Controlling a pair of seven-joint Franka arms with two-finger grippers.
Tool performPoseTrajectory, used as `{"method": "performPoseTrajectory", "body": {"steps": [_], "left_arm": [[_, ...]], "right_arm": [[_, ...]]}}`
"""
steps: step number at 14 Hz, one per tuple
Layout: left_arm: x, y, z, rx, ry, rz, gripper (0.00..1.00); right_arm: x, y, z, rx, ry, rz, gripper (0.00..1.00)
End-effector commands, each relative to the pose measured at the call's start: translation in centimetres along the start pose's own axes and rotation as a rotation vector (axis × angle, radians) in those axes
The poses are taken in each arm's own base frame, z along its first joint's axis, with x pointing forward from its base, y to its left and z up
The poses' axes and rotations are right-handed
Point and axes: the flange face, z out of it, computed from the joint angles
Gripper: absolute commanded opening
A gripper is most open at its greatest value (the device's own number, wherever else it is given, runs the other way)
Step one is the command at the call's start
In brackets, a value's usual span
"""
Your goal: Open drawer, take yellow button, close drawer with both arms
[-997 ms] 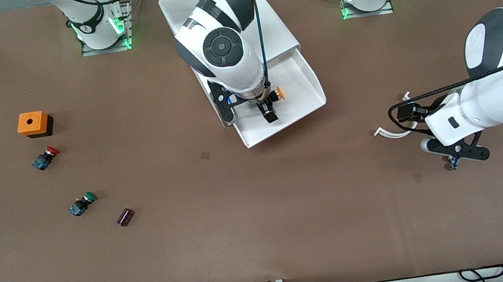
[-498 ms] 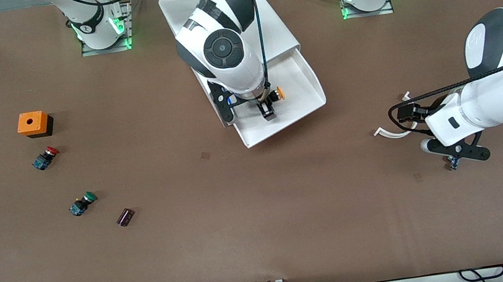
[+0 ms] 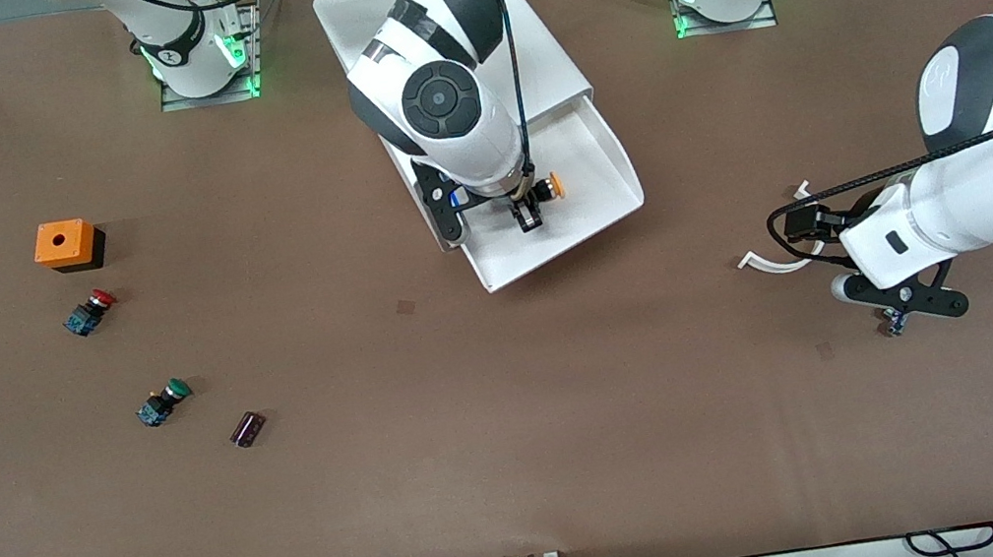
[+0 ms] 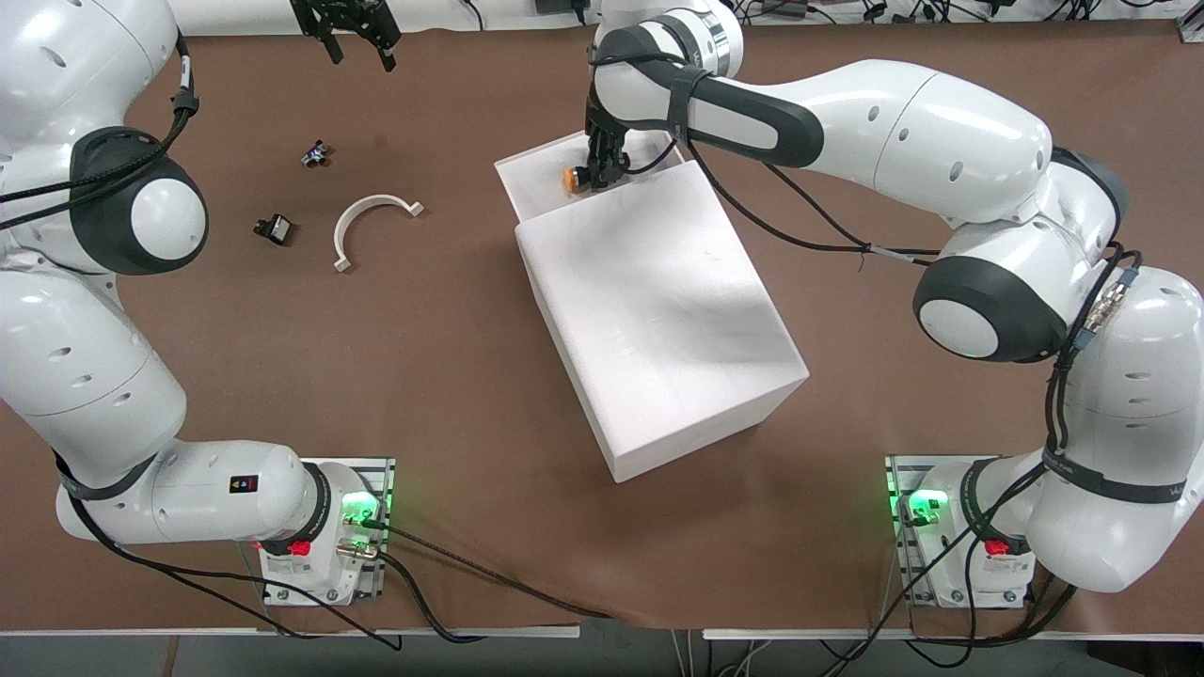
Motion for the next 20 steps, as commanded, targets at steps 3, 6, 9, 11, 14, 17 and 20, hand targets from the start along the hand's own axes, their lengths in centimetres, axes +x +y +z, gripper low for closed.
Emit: {"method": "performPoseTrajectory", "body": {"steps": [3,6,9,11,14,17,20], "left_arm": [[0.1,-0.1,-0.9,0.019,0.014,-0.013,1.0],[0.0,-0.1,-1.1,0.02,0.017,-0.013,1.0],[0.0,0.0,-1.2,0.017,0.02,-0.016,1.0],[0.0,0.6,-1.3,0.012,0.018,-0.105,1.0],[0.0,1.5,-1.1,0.016,0.002,-0.156,1.0],[0.3,3.8,-0.7,0.017,-0.004,-0.135,1.0],[0.5,4.4,-0.3,0.013,-0.008,-0.249,1.0]], "right_arm": [[-0.6,-0.9,-3.7,0.034,-0.075,0.027,0.05],[0.5,-2.1,-6.3,0.078,-0.122,0.056,0.05],[3.6,-3.4,-9.5,0.109,-0.127,0.068,0.01],[6.1,-4.1,-10.3,0.101,-0.109,-0.034,0.0],[10.4,-4.8,-11.5,0.052,-0.078,-0.193,0.0],[15.4,-5.7,-12.5,0.02,-0.054,-0.355,0.0],[20.9,-6.6,-13.1,-0.014,-0.028,-0.542,0.0]]}}
